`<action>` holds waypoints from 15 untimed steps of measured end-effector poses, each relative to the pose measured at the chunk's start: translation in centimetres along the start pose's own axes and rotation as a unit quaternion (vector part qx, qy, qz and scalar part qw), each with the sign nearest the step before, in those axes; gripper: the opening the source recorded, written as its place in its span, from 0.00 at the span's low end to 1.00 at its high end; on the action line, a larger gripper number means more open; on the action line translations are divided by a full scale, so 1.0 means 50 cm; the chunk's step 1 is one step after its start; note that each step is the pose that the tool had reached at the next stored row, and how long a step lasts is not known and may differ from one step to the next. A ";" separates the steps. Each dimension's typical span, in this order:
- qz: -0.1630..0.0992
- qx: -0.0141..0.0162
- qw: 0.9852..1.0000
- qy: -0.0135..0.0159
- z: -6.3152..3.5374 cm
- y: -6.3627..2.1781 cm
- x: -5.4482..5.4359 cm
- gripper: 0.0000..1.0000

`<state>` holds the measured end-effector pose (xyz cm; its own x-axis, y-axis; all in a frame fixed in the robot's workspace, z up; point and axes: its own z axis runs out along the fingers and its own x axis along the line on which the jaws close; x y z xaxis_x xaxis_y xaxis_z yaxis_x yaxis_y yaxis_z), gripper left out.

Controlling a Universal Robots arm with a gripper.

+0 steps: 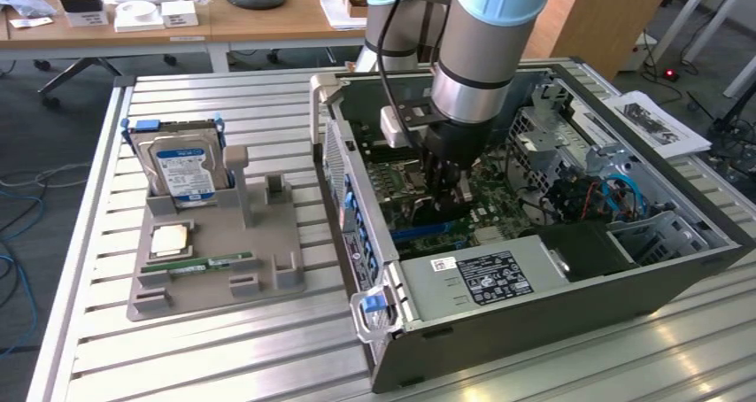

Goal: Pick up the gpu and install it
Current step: 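Insert the gpu into the slot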

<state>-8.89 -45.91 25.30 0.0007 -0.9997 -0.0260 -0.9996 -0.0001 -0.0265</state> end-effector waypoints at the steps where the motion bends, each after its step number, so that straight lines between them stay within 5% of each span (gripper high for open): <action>1: 0.000 0.000 1.000 0.000 0.000 0.000 0.000 0.27; 15: 0.000 0.001 1.000 0.000 0.005 0.003 0.000 0.27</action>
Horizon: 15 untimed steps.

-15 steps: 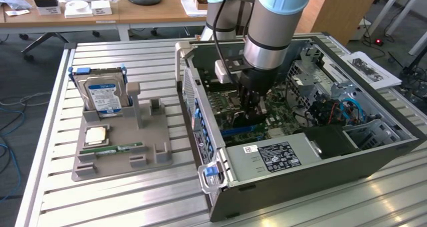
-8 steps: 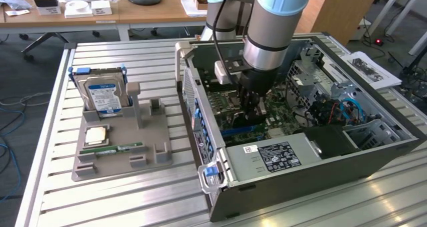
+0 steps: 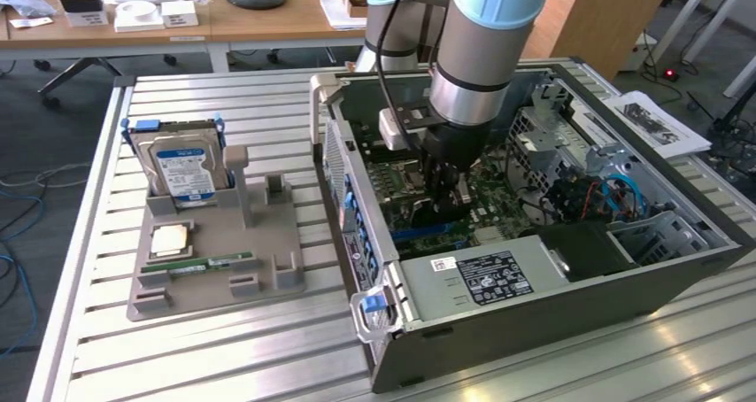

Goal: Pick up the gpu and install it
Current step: 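Insert the gpu into the slot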

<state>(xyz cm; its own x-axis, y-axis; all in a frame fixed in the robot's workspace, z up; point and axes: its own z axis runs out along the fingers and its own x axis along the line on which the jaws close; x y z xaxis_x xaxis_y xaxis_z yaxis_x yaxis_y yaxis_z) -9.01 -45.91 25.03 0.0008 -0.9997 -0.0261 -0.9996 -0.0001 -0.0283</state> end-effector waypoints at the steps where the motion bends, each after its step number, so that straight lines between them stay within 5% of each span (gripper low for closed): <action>1: 0.000 0.000 1.000 0.000 0.000 0.000 0.000 0.27; 15: 0.000 0.001 1.000 0.000 0.002 0.003 0.000 0.27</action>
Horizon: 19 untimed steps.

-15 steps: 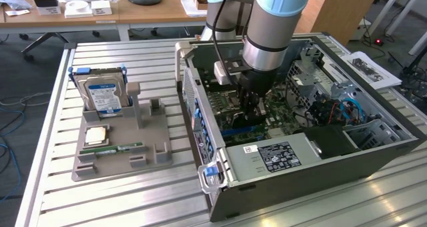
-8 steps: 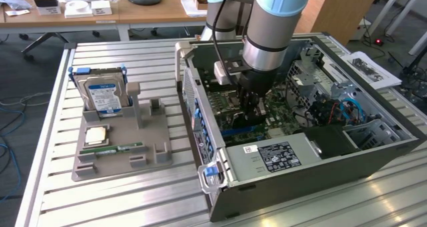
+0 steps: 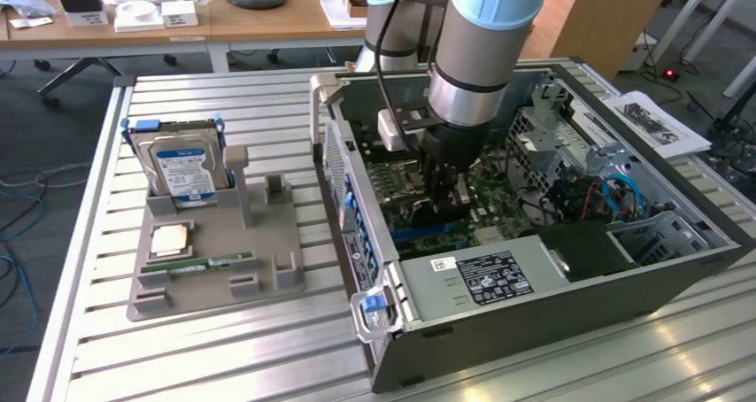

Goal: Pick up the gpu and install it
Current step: 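Insert the gpu into the slot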

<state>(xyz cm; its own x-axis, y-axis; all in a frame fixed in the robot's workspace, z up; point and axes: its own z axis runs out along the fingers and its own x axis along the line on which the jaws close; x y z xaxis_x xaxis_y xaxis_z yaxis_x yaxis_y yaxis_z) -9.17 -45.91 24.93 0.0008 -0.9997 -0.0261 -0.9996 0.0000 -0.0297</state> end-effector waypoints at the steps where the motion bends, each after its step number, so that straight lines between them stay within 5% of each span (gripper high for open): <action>1: 0.000 0.000 1.000 0.000 0.000 0.000 0.000 0.27; 19: 0.000 0.000 1.000 0.000 0.000 0.000 0.000 0.27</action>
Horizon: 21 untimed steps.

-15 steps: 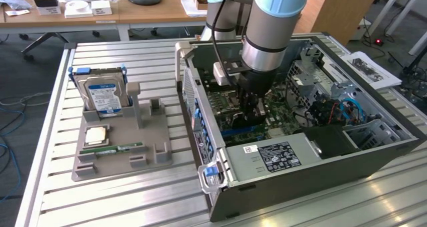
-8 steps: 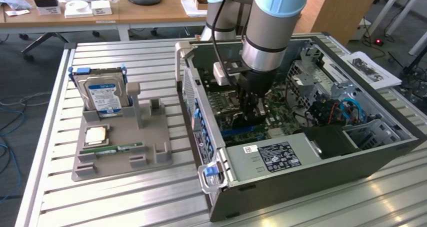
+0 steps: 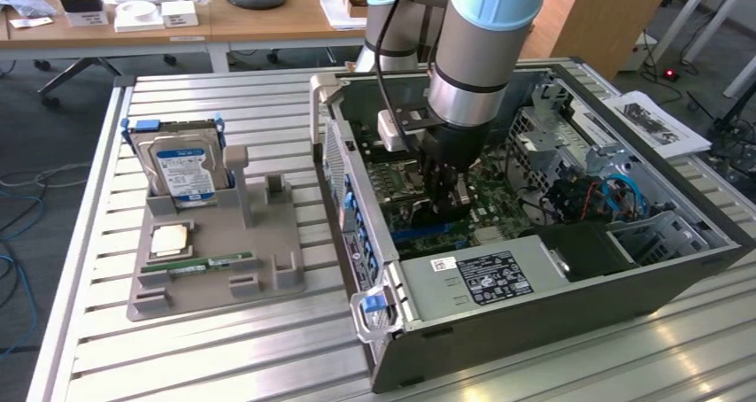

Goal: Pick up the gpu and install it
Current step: 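Insert the gpu into the slot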

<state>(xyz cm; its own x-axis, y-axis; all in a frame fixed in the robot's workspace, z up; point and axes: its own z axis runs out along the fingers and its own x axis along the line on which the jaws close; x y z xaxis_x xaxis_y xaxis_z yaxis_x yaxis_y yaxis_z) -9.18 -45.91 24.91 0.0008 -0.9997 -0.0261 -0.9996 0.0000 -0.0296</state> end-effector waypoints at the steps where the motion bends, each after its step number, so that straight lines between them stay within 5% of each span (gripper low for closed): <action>1: 0.000 0.000 1.000 0.000 0.000 0.000 0.000 0.27; 21: 0.009 0.000 1.000 0.000 0.000 0.000 0.001 0.27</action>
<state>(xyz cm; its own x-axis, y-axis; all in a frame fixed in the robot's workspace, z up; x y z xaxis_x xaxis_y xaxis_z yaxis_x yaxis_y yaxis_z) -9.18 -45.97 24.90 -0.0171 -0.9995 -0.0262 -0.9994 0.0179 -0.0296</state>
